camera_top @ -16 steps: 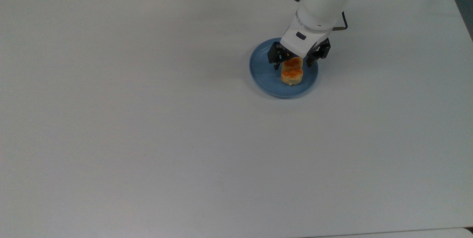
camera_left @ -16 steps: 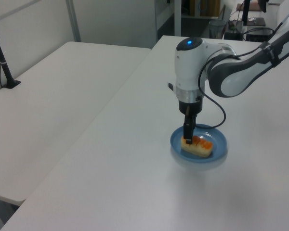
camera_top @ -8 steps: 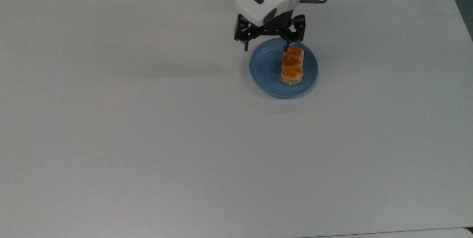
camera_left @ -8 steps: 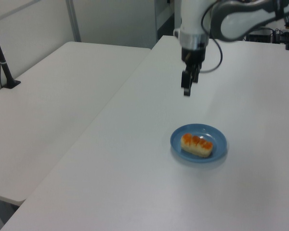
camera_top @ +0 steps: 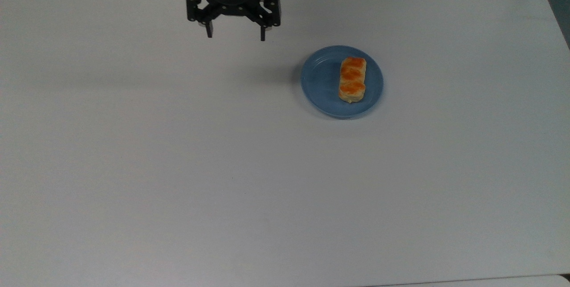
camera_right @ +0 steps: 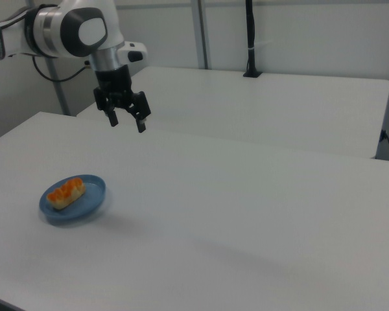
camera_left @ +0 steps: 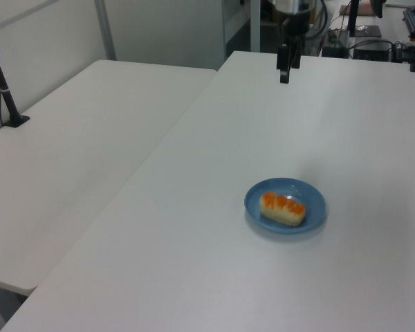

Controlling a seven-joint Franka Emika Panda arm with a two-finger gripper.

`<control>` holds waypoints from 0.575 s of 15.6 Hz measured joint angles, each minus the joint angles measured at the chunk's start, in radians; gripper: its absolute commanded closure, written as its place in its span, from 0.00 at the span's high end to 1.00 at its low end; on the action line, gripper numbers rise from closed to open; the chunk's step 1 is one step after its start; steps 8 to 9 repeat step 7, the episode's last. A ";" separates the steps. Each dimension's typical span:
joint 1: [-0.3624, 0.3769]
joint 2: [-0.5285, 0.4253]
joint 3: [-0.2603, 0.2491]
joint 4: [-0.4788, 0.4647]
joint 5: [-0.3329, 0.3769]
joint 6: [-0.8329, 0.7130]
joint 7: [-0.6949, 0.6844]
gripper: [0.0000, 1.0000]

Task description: Put the bread on a plate

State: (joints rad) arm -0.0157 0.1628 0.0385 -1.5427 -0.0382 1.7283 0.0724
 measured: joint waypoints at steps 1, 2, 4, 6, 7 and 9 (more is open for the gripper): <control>-0.002 -0.001 -0.019 0.007 0.003 -0.004 -0.010 1.00; -0.004 -0.001 -0.029 0.011 0.005 -0.005 -0.012 1.00; -0.006 -0.001 -0.036 0.014 0.011 -0.006 -0.012 1.00; -0.006 -0.001 -0.037 0.014 0.023 -0.006 -0.012 1.00; -0.006 -0.001 -0.039 0.014 0.030 -0.006 -0.012 1.00; -0.006 -0.001 -0.039 0.014 0.030 -0.006 -0.012 1.00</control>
